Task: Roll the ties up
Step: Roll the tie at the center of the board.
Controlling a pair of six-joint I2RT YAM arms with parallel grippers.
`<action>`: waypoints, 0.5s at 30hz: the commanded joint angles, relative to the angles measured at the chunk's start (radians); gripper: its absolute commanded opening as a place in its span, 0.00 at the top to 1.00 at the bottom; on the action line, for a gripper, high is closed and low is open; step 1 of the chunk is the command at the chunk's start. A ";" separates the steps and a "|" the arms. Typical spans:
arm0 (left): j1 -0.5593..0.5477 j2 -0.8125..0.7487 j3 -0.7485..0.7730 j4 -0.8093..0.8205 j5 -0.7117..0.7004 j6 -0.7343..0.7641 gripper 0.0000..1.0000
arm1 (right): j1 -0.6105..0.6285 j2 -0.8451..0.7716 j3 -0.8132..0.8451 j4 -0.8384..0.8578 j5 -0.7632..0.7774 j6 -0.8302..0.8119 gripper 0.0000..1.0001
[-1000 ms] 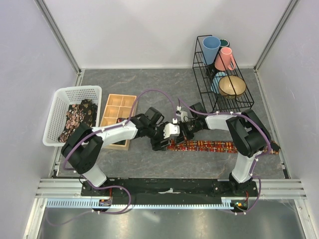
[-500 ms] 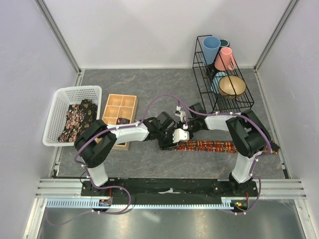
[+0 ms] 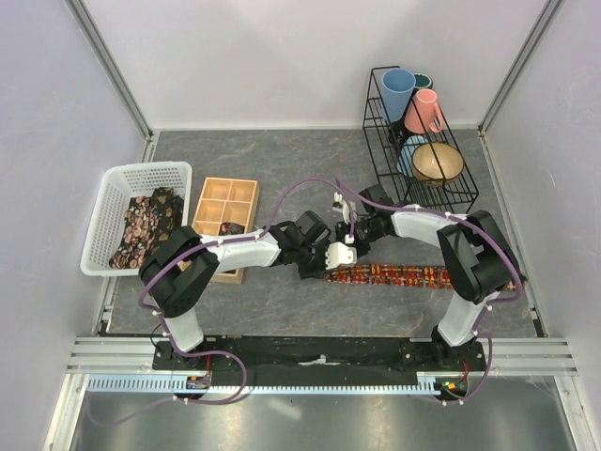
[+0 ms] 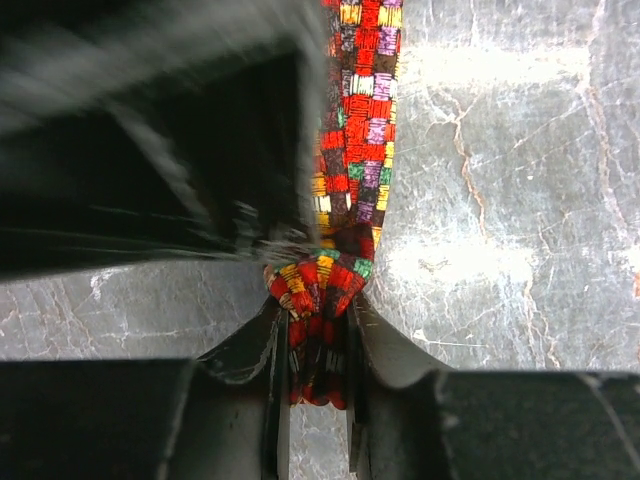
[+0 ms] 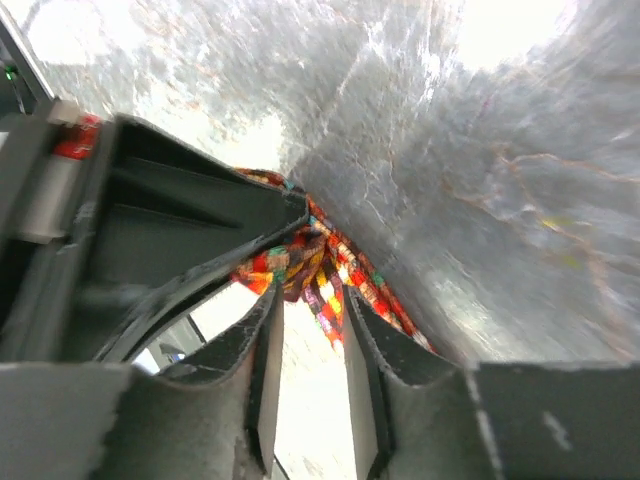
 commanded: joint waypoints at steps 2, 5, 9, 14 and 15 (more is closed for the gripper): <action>-0.006 -0.018 -0.025 -0.043 -0.068 0.041 0.94 | -0.036 -0.058 0.115 -0.203 0.039 -0.204 0.57; -0.006 -0.028 -0.039 -0.042 -0.069 0.046 0.94 | -0.040 -0.030 0.136 -0.229 0.094 -0.239 0.50; -0.006 -0.022 -0.037 -0.040 -0.081 0.040 0.94 | -0.040 0.034 0.151 -0.286 0.149 -0.289 0.42; -0.004 -0.018 -0.039 -0.043 -0.095 0.036 0.94 | -0.043 0.045 0.147 -0.387 0.150 -0.404 0.54; -0.003 -0.018 -0.039 -0.043 -0.098 0.033 0.94 | -0.043 0.042 0.151 -0.398 0.150 -0.415 0.58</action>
